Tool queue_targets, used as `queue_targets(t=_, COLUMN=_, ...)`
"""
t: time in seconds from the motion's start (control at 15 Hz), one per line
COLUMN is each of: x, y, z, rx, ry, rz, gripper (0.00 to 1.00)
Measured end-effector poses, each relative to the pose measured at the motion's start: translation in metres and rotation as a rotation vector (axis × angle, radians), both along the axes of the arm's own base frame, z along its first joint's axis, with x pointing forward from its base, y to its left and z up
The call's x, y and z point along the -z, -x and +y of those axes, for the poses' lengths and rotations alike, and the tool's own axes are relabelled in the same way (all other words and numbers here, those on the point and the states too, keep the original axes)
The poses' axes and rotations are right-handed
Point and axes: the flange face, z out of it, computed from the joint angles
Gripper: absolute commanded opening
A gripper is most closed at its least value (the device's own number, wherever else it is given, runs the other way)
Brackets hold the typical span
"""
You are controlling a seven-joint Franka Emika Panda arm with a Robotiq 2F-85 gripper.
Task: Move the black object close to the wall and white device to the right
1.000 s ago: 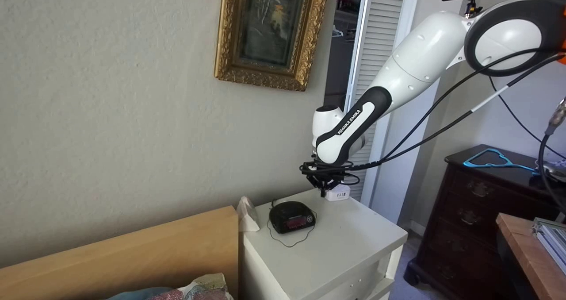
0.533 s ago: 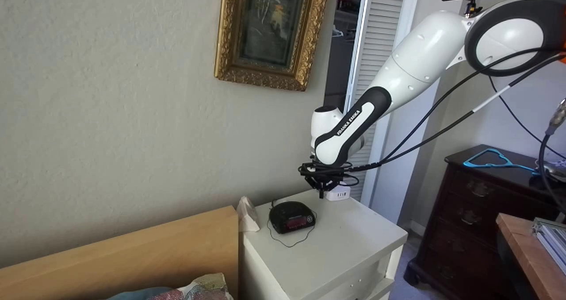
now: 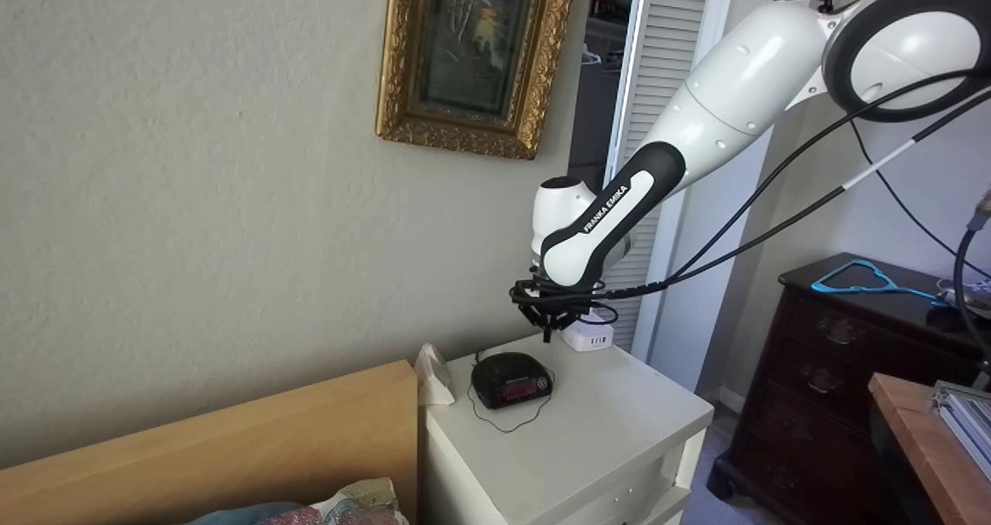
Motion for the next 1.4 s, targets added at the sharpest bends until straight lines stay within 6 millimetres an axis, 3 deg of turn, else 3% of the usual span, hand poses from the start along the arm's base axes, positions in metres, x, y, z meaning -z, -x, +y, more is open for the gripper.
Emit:
queue_targets(t=0.13, x=-0.012, y=0.003, z=-0.009, rx=0.015, ry=0.013, rz=-0.03, gripper=0.0)
queue_targets(t=0.2, x=-0.018, y=0.006, z=-0.013, rx=0.022, ry=0.016, rz=-0.04, gripper=0.26)
queue_targets(t=0.27, x=-0.023, y=0.009, z=-0.015, rx=0.028, ry=0.015, rz=-0.043, gripper=0.28)
queue_targets(t=0.4, x=-0.031, y=0.017, z=-0.014, rx=0.037, ry=0.005, rz=-0.037, gripper=0.41)
queue_targets(t=0.47, x=-0.034, y=0.021, z=-0.011, rx=0.037, ry=-0.004, rz=-0.032, gripper=0.38)
queue_targets(t=0.53, x=-0.037, y=0.026, z=-0.007, rx=0.036, ry=-0.014, rz=-0.027, gripper=0.43)
queue_targets(t=0.6, x=-0.041, y=0.031, z=-0.002, rx=0.026, ry=-0.027, rz=-0.019, gripper=0.21)
queue_targets(t=0.67, x=-0.044, y=0.037, z=0.003, rx=0.009, ry=-0.043, rz=-0.01, gripper=0.16)
queue_targets(t=0.73, x=-0.048, y=0.044, z=0.01, rx=-0.031, ry=-0.065, rz=0.004, gripper=0.41)
queue_targets(t=0.8, x=-0.052, y=0.051, z=0.017, rx=-0.079, ry=-0.09, rz=0.019, gripper=0.56)
queue_targets(t=1.0, x=-0.068, y=0.08, z=0.025, rx=-0.22, ry=-0.152, rz=0.096, gripper=0.73)
queue_targets(t=1.2, x=-0.088, y=0.111, z=0.02, rx=-0.352, ry=-0.21, rz=0.192, gripper=0.95)
queue_targets(t=1.4, x=-0.115, y=0.142, z=0.022, rx=-0.466, ry=-0.292, rz=0.298, gripper=1.0)
